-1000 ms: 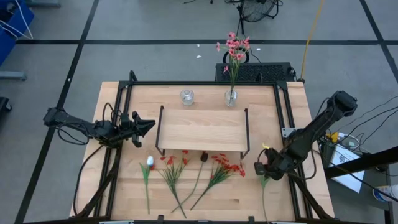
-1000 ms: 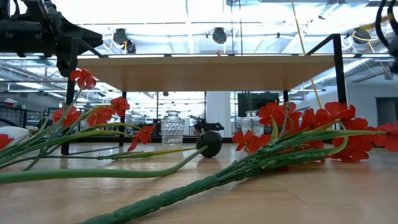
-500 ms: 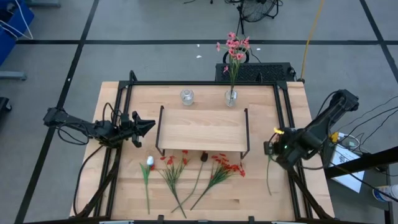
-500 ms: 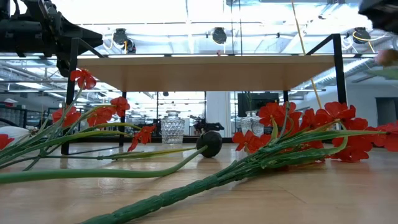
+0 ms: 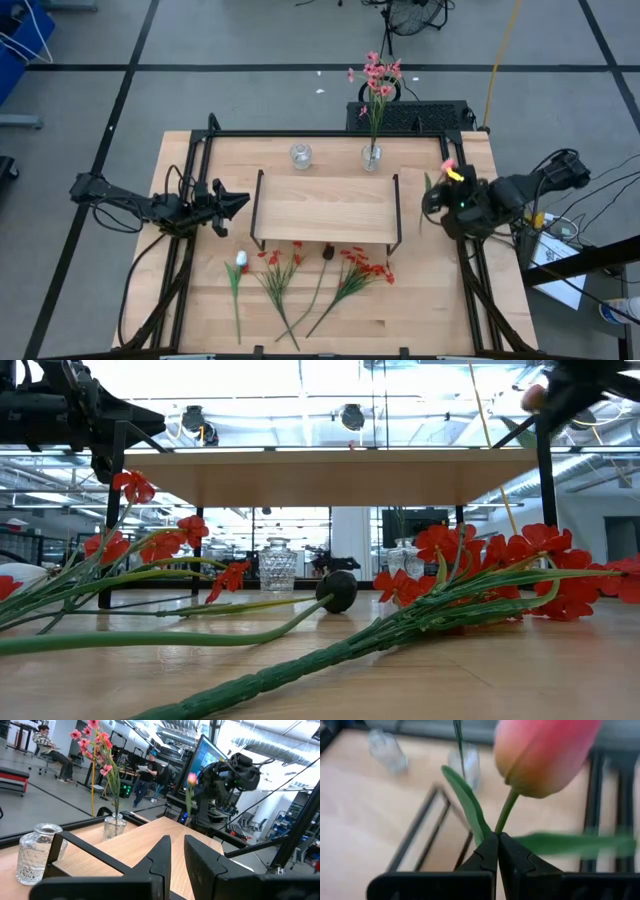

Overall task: Pick and place flowers into a vace then onto a shelf
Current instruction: Put the pink tulip into the right transparent flower vase

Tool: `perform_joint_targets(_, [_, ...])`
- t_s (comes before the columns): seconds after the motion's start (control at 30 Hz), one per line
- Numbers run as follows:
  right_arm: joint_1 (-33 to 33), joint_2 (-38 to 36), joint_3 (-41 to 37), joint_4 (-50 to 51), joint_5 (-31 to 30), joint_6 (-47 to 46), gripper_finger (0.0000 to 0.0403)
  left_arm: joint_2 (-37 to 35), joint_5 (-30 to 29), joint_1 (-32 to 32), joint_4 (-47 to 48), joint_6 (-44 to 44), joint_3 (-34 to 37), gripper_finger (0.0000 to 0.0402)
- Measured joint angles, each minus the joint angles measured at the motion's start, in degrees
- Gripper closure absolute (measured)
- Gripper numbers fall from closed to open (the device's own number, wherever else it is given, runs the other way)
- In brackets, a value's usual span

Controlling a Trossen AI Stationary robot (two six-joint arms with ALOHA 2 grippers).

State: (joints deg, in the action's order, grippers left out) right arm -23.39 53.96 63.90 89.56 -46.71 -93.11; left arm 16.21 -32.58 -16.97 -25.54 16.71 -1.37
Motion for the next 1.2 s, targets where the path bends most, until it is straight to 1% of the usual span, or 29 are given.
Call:
perform_joint_targets(0.13, [4.9,-1.0,1.2,-3.2,-8.6,14.6,0.0403,0.0,0.0,0.0,0.0,0.0,0.0,0.0344])
perform_joint_targets(0.2, [7.4,-2.1,1.4,-7.2,-12.6,21.1,0.0403,0.0,0.0,0.0,0.0,0.0,0.0,0.0344])
perform_joint_targets(0.27, [10.1,-3.4,1.4,-12.3,-15.1,28.7,0.0403,0.0,0.0,0.0,0.0,0.0,0.0,0.0344])
perform_joint_targets(0.37, [14.0,-5.6,1.4,-24.5,-16.9,43.0,0.0403,0.0,0.0,0.0,0.0,0.0,0.0,0.0344])
perform_joint_targets(0.47, [18.6,-7.1,1.4,-40.3,-17.1,59.5,0.0403,0.0,0.0,0.0,0.0,0.0,0.0,0.0344])
perform_joint_targets(0.57, [23.8,-7.6,1.4,-56.4,-12.0,75.2,0.0403,0.0,0.0,0.0,0.0,0.0,0.0,0.0344])
perform_joint_targets(0.63, [27.7,-7.2,1.4,-64.5,-7.2,81.9,0.0403,0.0,0.0,0.0,0.0,0.0,0.0,0.0344])
perform_joint_targets(0.7, [31.7,-6.5,1.4,-69.0,-2.8,86.0,0.0403,0.0,0.0,0.0,0.0,0.0,0.0,0.0344])
perform_joint_targets(0.77, [35.7,-5.5,1.4,-70.7,1.9,86.8,0.0403,0.0,0.0,0.0,0.0,0.0,0.0,0.0344])
perform_joint_targets(0.87, [41.8,-3.1,1.4,-71.2,10.8,83.9,0.0403,0.0,0.0,0.0,0.0,0.0,0.0,0.0344])
perform_joint_targets(0.93, [45.0,-1.0,1.4,-71.3,15.7,83.9,0.0403,0.0,0.0,0.0,0.0,0.0,0.0,0.0344])
perform_joint_targets(1.07, [50.0,3.9,1.4,-74.0,24.2,84.3,0.0403,0.0,0.0,0.0,0.0,0.0,0.0,0.0344])
perform_joint_targets(1.2, [53.3,8.5,1.4,-76.4,29.6,84.4,0.0403,0.0,0.0,0.0,0.0,0.0,0.0,0.0344])
